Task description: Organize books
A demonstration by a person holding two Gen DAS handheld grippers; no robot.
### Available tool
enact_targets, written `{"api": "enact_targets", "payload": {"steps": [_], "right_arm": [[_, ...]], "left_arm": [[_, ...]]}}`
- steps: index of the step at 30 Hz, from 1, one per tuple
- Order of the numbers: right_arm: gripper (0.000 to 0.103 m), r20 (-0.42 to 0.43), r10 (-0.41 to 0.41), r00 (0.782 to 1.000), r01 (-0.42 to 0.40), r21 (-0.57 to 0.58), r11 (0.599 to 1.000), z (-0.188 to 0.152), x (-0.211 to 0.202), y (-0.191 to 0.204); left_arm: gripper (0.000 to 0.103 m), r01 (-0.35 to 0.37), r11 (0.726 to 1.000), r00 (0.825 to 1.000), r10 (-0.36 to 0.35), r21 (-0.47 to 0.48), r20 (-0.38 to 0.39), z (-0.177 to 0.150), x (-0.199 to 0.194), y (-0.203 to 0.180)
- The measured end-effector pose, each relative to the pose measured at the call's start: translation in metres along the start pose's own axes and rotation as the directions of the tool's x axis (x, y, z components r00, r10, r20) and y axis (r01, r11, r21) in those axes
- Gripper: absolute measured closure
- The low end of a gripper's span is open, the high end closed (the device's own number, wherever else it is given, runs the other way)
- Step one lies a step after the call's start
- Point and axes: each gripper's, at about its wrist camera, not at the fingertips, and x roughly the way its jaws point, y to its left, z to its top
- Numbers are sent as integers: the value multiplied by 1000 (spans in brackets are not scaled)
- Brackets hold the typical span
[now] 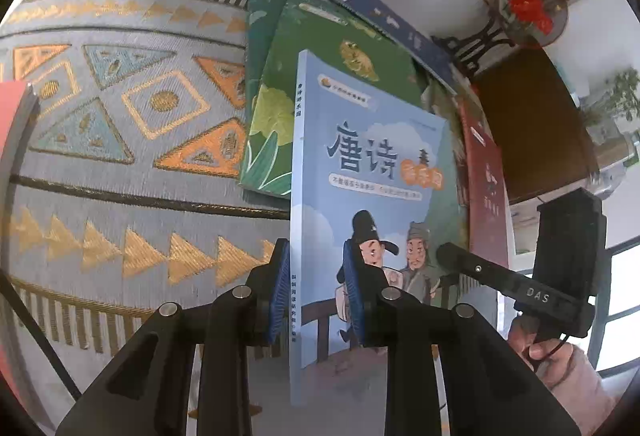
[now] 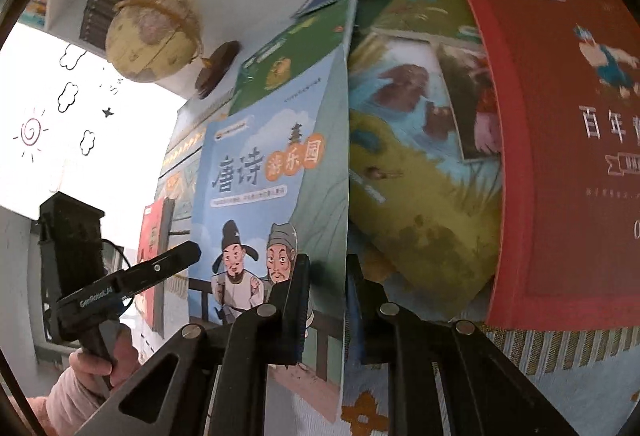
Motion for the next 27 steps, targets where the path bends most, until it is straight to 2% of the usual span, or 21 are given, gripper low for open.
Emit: {"api": "enact_targets", "payload": {"steps": [1, 3, 8, 11, 13, 19, 27], "right_arm": [[85, -5, 15, 1000, -15, 15, 1000, 1, 1, -4], [84, -18, 47, 999, -46, 48, 998, 3, 3, -13], [84, -11, 40, 999, -40, 42, 998, 3, 1, -9], [91, 15, 49, 999, -49, -6, 999, 3, -7, 2], [91, 22, 64, 998, -63, -37, 997, 2, -15, 12], [91, 70, 98, 993, -93, -69, 993, 1, -43, 30], [91, 121, 100, 988, -85, -122, 989, -5, -71, 62]], "left_arm": [[81, 39, 998, 999, -40, -49, -20, 1, 6, 7], [81, 61, 993, 997, -65, -96, -33, 2, 12, 12], [82, -3, 1000, 1000, 4, 30, -27, 1, 5, -10], [84, -14, 996, 1000, 13, 89, 4, 3, -9, -26], [84, -42, 989, 999, 40, 143, 14, 6, -16, -36], [84, -28, 983, 999, 22, 182, 35, 11, -32, -48], [84, -17, 971, 996, -4, 237, 88, 8, -66, -62]]}}
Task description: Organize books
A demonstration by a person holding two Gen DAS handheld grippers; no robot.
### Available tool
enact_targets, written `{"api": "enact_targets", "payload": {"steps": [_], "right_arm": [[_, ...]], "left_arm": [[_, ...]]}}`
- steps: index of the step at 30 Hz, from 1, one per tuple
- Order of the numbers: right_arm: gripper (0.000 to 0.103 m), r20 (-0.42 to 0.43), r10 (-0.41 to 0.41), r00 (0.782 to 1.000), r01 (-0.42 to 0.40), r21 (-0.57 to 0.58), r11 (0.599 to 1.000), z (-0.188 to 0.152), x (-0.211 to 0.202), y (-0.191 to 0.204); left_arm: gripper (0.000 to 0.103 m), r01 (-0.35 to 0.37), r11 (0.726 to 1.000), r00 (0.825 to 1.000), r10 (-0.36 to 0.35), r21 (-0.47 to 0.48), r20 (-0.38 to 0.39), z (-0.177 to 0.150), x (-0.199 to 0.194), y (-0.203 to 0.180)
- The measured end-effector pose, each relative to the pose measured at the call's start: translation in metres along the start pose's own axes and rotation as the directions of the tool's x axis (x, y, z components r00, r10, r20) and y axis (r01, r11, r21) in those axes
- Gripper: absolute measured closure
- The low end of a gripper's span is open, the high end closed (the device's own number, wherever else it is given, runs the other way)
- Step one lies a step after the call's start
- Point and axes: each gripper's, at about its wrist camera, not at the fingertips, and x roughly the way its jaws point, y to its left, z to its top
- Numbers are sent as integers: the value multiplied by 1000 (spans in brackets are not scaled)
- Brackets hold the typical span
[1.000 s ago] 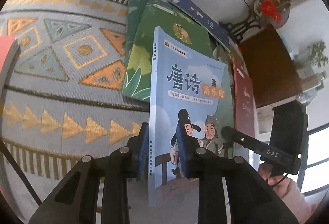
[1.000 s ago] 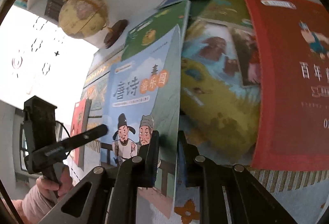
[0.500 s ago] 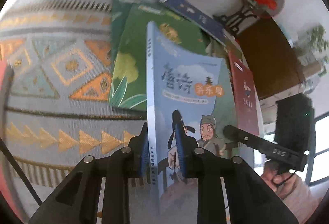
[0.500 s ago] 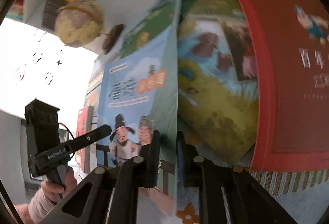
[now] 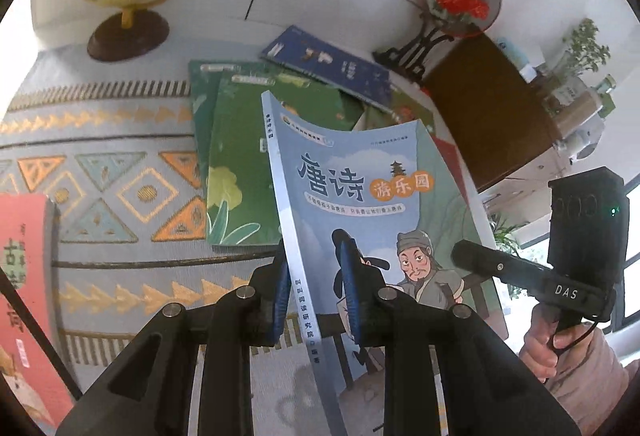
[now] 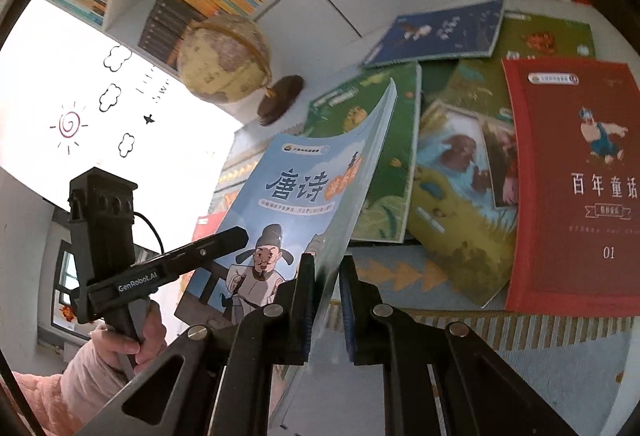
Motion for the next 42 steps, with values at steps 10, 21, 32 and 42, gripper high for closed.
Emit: {"api": "enact_targets", "payload": {"steps": [10, 21, 32, 42], "right_arm": [[90, 17, -6, 1000, 8, -108, 994, -12, -5, 59], [90, -21, 46, 999, -50, -190, 981, -32, 54, 144], [89, -182, 72, 981, -111, -215, 970, -36, 161, 217], [89, -274, 69, 959, -114, -152, 982, -53, 254, 234]], "left_arm": [[84, -64, 998, 996, 63, 12, 61, -12, -50, 11], [83, -170, 981, 972, 183, -96, 147, -42, -117, 73], [83, -262, 933, 941, 304, -247, 151, -63, -158, 171], [83, -288, 889, 939, 336, -356, 78, -78, -147, 256]]}}
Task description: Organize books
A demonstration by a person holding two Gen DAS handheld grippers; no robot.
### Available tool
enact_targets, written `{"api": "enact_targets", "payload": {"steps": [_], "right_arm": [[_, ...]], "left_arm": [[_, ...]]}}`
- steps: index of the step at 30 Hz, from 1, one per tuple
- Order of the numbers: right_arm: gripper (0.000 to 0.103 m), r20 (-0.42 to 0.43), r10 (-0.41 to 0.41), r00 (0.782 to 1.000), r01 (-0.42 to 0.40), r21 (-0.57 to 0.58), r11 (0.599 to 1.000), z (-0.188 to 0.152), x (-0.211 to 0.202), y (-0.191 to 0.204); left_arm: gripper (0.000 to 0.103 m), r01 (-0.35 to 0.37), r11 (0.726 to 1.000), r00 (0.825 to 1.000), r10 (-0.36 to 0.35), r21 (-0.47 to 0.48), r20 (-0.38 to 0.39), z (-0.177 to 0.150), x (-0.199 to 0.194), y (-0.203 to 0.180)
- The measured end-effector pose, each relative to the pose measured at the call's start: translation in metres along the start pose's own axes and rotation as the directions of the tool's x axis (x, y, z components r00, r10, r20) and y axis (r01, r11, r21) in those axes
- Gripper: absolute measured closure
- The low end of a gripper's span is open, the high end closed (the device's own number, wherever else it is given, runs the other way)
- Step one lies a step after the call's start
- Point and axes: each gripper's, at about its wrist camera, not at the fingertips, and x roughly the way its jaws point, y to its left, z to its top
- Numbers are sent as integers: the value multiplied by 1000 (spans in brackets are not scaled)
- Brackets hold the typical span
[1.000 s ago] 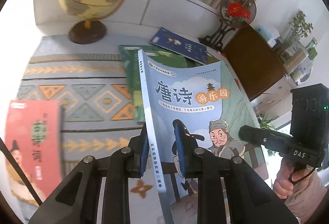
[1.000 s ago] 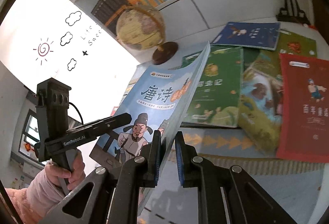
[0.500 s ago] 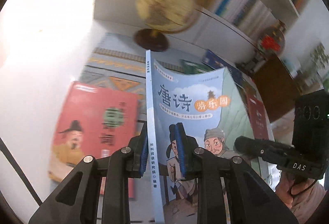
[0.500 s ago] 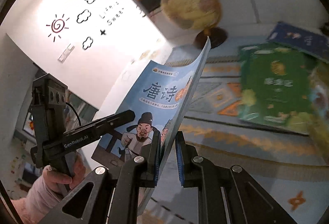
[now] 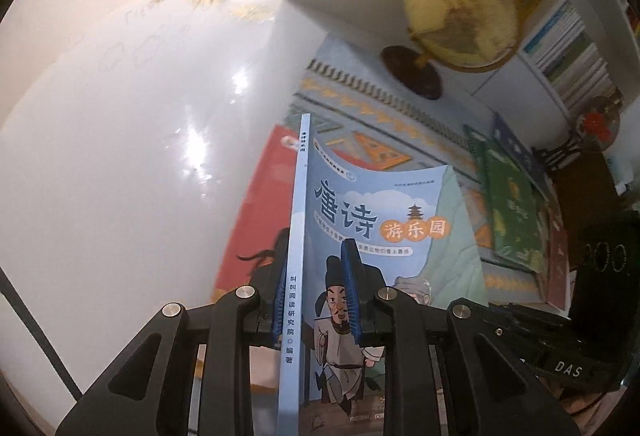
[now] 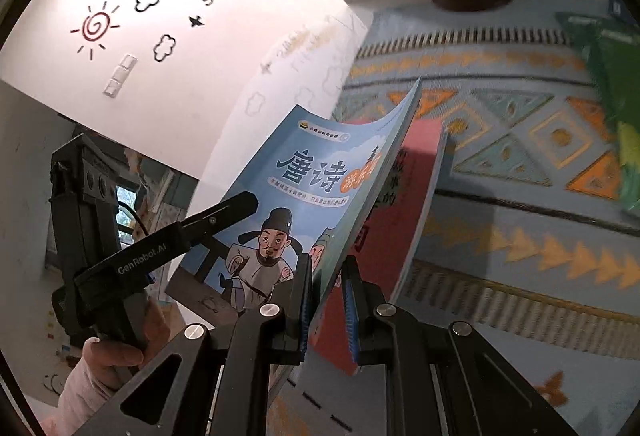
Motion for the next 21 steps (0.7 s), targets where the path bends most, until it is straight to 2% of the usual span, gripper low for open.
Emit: {"api": "enact_targets", "payload": {"steps": [7, 9, 14, 21], "right_arm": [[89, -29, -17, 999, 18, 43, 999, -9, 19, -14], [89, -48, -25, 999, 28, 64, 998, -13, 26, -20], [88, -55, -42, 998, 48, 107, 993, -20, 33, -26], [87, -65, -34, 997, 42, 125, 991, -20, 36, -32]], "left_arm": [[81, -37, 999, 996, 36, -19, -79, -5, 26, 17], [76, -58, 998, 993, 57, -15, -101, -7, 32, 18], [70, -75, 997, 992, 72, -20, -102, -6, 33, 21], [64, -157, 988, 980, 154, -10, -125, -2, 35, 20]]}}
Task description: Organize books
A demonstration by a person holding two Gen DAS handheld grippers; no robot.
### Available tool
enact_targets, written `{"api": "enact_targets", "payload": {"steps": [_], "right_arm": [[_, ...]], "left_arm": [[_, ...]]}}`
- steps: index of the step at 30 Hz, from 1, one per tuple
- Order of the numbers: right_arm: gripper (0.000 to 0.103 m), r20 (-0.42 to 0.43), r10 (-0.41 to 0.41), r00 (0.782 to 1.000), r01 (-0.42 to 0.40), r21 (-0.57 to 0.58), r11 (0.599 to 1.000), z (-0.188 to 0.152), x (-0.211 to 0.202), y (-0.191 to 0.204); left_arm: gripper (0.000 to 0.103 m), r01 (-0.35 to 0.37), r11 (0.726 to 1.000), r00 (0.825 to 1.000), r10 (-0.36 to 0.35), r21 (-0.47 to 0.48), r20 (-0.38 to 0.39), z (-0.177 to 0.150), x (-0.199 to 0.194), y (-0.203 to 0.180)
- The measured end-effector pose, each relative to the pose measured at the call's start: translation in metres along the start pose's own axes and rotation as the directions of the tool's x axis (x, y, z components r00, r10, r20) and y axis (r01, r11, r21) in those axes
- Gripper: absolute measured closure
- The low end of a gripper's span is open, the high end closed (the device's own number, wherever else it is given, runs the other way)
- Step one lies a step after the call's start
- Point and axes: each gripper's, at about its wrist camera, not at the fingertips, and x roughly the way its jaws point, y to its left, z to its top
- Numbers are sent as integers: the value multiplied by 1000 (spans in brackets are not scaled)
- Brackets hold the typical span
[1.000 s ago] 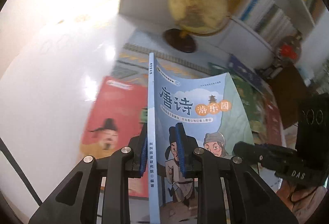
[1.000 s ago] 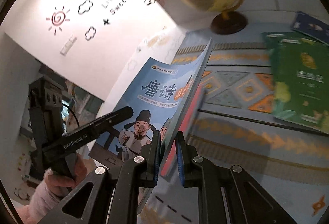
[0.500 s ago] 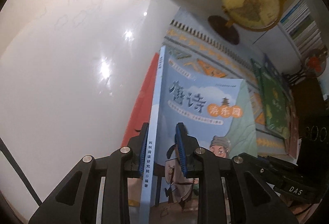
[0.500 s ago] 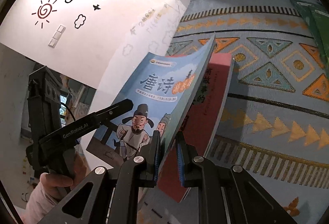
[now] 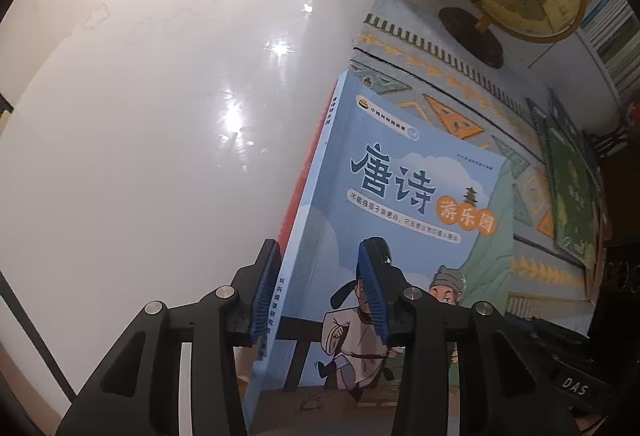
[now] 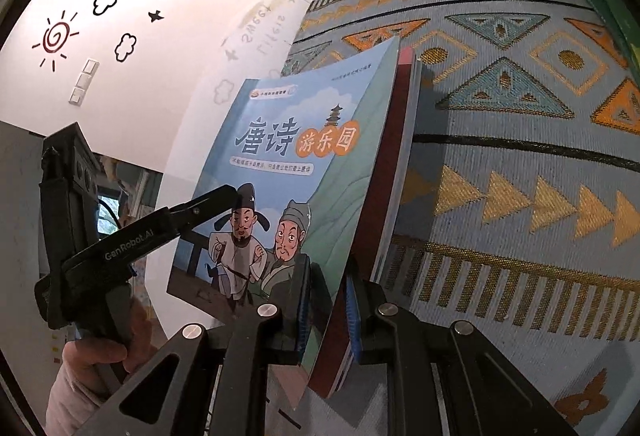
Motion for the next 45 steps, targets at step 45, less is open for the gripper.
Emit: {"api": "enact_targets", "payload": {"steps": [45], "right_arm": [[85, 230, -131, 964, 169, -154, 973, -40, -237, -44]], "left_arm": [[64, -196, 942, 953, 118, 273, 278, -57, -139, -143]]}}
